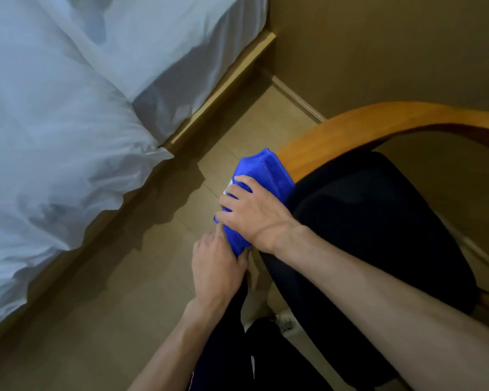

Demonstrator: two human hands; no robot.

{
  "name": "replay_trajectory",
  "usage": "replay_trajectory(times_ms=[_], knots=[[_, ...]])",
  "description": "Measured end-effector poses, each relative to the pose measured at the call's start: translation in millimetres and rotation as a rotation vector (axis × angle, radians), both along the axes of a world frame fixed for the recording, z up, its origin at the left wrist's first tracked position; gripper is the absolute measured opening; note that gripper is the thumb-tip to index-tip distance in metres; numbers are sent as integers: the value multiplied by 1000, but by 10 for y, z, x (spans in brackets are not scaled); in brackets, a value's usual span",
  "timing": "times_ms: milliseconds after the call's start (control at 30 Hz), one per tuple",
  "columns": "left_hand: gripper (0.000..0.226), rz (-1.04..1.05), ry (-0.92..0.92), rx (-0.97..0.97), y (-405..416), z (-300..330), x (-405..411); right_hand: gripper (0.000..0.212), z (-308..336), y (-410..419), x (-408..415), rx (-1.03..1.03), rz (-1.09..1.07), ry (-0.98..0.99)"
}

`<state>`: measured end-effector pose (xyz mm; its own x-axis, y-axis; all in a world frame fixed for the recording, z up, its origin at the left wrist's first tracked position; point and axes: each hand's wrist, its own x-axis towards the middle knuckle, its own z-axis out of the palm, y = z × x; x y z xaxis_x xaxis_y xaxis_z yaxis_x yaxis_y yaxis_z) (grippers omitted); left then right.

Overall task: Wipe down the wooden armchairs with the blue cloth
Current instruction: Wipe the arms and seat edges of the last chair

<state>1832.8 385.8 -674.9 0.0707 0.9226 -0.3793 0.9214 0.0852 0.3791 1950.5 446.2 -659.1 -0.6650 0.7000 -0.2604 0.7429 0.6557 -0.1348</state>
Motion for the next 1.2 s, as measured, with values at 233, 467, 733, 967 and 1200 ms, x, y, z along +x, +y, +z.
replay_trajectory(times_ms=[233, 467, 733, 967, 1200], knots=[[77, -190, 120, -49, 711, 223, 381, 81, 103, 454, 744, -9, -72, -30], [97, -380, 236, 8, 1195, 190, 1050, 83, 21, 688, 1368, -13, -220, -72], [97, -544, 241, 102, 1590, 134, 1941, 76, 11, 788, 2163, 17, -511, -96], [95, -558, 305, 49, 1644, 144, 2255, 75, -87, 765, 2395, 19, -571, -66], [84, -589, 322, 96, 1664, 200, 2635, 63, -72, 746, 2759, 74, -628, -19]])
